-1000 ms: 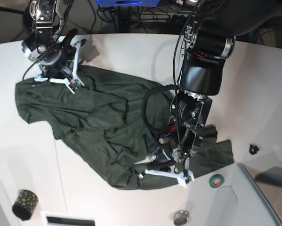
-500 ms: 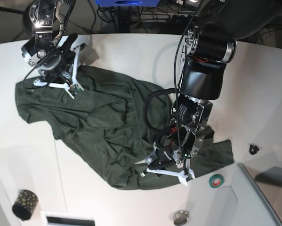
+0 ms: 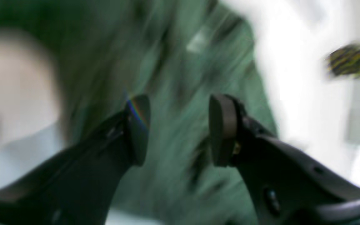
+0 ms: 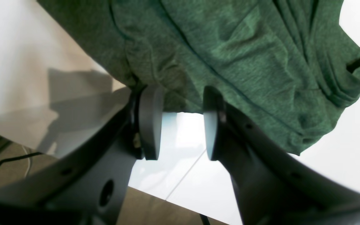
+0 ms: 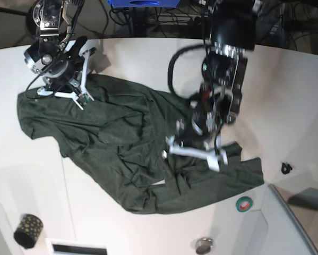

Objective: Layout the t-shirt on the table in an organized manner, then fold the t-shirt properly
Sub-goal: 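Drag the grasped fabric with the left gripper toward the shirt's collar end, then lift the fabric with the left gripper and pull it outward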

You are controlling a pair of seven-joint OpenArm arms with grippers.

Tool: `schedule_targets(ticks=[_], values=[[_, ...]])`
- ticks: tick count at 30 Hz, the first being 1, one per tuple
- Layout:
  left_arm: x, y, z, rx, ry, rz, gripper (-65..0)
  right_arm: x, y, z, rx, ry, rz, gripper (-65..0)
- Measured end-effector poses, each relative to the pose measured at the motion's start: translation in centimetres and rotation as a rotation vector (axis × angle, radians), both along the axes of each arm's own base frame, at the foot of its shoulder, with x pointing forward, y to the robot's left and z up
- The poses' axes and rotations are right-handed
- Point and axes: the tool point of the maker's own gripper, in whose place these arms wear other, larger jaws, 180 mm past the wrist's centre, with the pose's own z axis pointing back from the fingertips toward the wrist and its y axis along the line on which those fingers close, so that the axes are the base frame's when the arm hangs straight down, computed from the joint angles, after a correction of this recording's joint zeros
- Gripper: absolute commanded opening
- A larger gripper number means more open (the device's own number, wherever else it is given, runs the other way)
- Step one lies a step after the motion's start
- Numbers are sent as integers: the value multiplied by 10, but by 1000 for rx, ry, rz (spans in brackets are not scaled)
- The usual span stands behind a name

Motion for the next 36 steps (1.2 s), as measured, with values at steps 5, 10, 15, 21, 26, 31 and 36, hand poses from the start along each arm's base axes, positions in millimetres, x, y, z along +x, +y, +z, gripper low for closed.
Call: schedule_targets(ticks=[5, 10, 15, 21, 26, 31, 36], values=[[-11, 36, -11, 84, 8, 27, -351, -12, 2, -17, 8, 60, 3, -440], [-34, 38, -28, 90, 75, 4, -351, -13, 2, -18, 9, 63, 3, -440], [-39, 48, -32, 112, 75, 18, -357, -12, 2, -17, 8, 60, 3, -440], [-72, 45, -56, 105, 163, 6, -359, -14, 2, -18, 8, 63, 3, -441], [-60, 58, -64, 150, 139, 45, -385, -13, 2, -18, 8, 63, 2, -441], [-61, 53, -66, 146, 126, 23, -650, -13, 2, -18, 7, 62, 2, -441], [-51, 51, -50, 139, 69, 3, -650, -13, 2, -18, 8, 61, 2, -441]])
